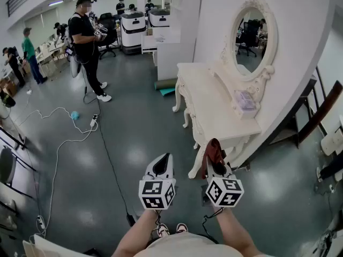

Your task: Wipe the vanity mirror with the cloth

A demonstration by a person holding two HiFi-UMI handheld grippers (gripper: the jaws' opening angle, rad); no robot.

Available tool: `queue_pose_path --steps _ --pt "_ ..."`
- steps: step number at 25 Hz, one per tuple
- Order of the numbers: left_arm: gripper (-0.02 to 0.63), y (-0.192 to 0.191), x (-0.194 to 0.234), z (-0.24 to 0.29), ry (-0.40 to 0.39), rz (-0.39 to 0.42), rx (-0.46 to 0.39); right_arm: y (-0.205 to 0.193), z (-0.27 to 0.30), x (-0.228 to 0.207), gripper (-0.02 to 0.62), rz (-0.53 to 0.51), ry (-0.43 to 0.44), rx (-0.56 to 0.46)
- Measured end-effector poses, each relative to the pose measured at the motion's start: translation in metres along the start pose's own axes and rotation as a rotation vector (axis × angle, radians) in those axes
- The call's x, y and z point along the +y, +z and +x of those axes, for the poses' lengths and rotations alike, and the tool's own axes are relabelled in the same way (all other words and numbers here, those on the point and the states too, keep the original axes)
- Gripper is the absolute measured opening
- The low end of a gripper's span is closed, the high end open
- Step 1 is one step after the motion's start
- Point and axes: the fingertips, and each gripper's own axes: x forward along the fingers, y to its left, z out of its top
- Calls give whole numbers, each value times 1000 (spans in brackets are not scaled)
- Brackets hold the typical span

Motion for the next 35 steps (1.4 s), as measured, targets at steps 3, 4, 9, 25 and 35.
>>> queue_pose_path --steps 3,4,9,25,35 --pt "11 2 3 -1 -2 2 2 0 0 1 58 3 -8 1" --pt "11 2 4 -1 -4 1 3 0 1 0 58 3 -11 0" --pt "11 5 12 5 -13 -4 -1 2 9 -2 58 3 -27 -5" --pt "11 6 85 15 8 18 23 -26 53 19 60 62 -61 61" --pt "11 2 131 76 42 5 52 -19 125 -9 60 20 -114 69"
